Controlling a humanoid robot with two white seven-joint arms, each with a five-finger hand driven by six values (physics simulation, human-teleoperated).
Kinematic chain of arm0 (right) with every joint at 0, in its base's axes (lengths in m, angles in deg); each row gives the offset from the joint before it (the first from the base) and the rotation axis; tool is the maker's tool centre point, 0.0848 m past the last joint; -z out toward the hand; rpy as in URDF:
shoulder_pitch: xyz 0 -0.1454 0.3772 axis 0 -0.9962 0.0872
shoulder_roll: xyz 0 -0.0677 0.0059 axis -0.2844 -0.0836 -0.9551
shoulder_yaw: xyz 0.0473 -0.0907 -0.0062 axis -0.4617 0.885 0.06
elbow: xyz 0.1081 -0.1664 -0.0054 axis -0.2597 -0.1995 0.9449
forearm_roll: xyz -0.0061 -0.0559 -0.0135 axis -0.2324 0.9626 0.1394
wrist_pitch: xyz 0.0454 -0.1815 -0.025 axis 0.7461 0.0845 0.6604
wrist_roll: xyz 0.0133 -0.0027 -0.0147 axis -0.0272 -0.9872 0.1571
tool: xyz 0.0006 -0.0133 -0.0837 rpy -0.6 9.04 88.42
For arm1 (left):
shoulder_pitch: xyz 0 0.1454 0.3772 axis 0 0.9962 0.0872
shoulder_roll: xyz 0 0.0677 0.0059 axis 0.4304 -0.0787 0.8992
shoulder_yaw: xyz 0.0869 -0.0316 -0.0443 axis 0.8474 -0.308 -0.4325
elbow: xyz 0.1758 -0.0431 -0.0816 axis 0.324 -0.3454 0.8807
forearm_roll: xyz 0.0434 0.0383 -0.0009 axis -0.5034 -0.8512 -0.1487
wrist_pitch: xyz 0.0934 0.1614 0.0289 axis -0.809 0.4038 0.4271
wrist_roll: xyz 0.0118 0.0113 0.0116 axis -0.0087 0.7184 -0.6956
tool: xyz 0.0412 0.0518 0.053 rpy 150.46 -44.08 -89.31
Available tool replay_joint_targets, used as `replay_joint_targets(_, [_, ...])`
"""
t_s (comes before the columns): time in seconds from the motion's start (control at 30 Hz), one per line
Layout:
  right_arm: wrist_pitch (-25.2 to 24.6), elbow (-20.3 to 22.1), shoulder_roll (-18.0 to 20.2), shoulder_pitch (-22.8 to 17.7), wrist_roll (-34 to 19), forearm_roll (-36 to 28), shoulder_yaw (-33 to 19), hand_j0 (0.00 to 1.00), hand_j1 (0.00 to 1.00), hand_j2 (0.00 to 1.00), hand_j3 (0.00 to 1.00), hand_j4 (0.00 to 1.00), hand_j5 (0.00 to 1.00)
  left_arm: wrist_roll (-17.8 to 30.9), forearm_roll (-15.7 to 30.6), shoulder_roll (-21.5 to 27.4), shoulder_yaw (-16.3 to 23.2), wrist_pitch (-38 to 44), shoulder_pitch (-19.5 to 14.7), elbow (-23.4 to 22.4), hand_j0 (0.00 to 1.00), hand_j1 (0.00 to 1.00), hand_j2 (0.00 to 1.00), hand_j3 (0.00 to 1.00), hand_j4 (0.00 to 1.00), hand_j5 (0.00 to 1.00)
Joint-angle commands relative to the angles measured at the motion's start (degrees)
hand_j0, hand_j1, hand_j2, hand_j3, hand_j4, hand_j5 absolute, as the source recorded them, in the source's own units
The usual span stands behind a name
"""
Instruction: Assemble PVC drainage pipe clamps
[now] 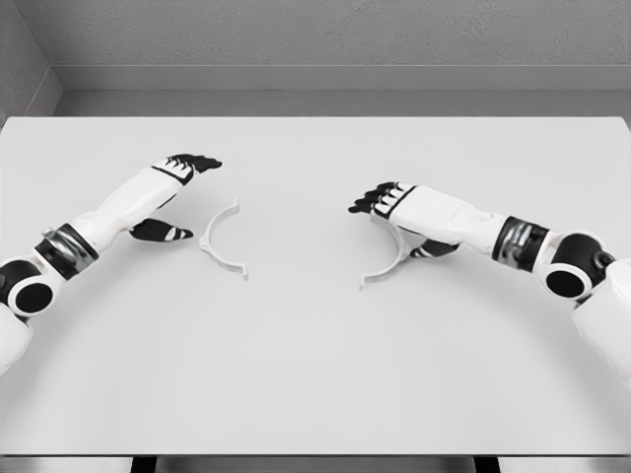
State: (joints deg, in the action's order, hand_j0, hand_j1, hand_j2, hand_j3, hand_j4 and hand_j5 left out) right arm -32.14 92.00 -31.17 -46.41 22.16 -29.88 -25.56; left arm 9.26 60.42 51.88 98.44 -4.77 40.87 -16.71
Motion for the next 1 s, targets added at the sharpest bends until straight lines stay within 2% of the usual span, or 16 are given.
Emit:
replay_joint_targets(0.0, [-0.09, -1.43, -1.30, 0.26, -0.04, 0.25, 0.02, 1.00, 1.00, 1.00, 1.00, 1.00, 1.00, -0.03, 0.27, -0.09, 0.06, 0.01, 0.00, -0.22, 1.00, 1.00, 1.00, 1.00, 1.00, 1.00])
replay_joint_targets(0.07, [-0.09, -1.87, -1.39, 1.32, 0.05, 0.60, 1.52, 1.00, 1.00, 1.00, 1.00, 1.00, 1.00, -0.03, 0.27, -0.70, 0.32, 0.01, 0.00, -0.22, 1.00, 1.00, 1.00, 1.00, 1.00, 1.00])
replay_joint_targets(0.43, [-0.09, -0.29, -2.18, 1.32, -0.04, 0.60, 1.60, 1.00, 1.00, 1.00, 1.00, 1.00, 1.00, -0.03, 0.27, -1.76, 1.38, 0.01, 0.00, -0.05, 1.00, 1.00, 1.00, 1.00, 1.00, 1.00])
replay_joint_targets(0.63, [-0.09, -0.81, -3.50, 2.11, -0.04, 0.69, 2.75, 1.00, 1.00, 1.00, 1.00, 1.00, 1.00, -0.03, 0.35, -2.90, 1.82, 0.01, 0.26, 0.31, 1.00, 1.00, 1.00, 1.00, 1.00, 1.00])
replay_joint_targets(0.73, [-0.09, -1.08, -4.81, 2.73, -2.14, 0.69, 3.27, 1.00, 1.00, 1.00, 1.00, 1.00, 1.00, -0.03, 0.35, -2.99, 1.82, 0.01, 0.26, 0.39, 1.00, 1.00, 1.00, 1.00, 1.00, 1.00])
replay_joint_targets(0.97, [-0.09, -1.43, -5.17, 3.08, -2.32, 0.69, 4.07, 1.00, 1.00, 1.00, 1.00, 1.00, 1.00, -0.03, 0.44, -3.95, 1.82, 0.01, 0.35, 0.66, 1.00, 1.00, 1.00, 1.00, 1.00, 1.00])
